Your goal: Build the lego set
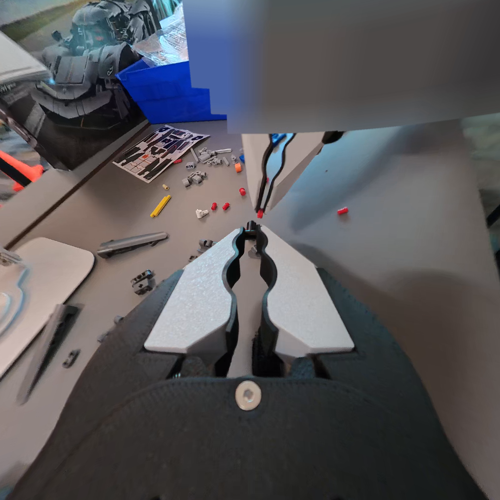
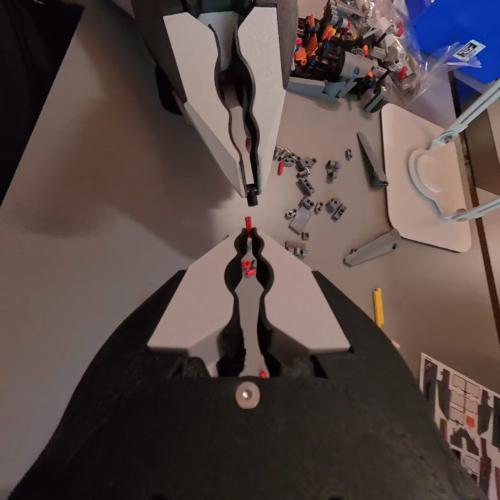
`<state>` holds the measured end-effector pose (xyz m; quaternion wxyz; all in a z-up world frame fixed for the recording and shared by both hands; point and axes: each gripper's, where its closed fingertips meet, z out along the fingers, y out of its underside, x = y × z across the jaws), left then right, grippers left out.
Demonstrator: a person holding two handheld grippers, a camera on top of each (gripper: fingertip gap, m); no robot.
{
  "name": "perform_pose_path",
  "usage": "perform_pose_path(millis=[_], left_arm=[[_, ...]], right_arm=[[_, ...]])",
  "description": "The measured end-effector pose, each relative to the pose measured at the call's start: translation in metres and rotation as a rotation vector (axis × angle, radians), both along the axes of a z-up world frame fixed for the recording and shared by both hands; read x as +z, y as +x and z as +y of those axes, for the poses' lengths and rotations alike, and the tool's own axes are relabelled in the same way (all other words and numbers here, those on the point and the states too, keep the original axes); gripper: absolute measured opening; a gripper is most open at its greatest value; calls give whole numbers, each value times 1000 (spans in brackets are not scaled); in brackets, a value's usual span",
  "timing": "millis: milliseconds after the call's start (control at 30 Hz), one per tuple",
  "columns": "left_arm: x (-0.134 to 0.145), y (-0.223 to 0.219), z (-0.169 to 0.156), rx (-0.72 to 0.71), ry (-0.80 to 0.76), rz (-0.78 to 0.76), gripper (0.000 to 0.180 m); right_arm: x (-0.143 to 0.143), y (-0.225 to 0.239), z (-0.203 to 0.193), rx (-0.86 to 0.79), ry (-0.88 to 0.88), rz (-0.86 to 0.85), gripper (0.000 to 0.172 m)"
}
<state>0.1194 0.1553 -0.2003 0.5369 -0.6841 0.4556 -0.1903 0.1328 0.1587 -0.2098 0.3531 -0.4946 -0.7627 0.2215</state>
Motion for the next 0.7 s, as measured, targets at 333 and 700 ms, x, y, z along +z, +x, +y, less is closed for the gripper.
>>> perform_pose_path(millis=[333, 700], left_arm=[[-7, 6, -6, -37, 75, 89, 6], [-13, 8, -9, -44, 205, 231, 6]], right_arm=[[-7, -4, -5, 19, -112, 25, 0], [-13, -3, -9, 41, -168, -1, 0]])
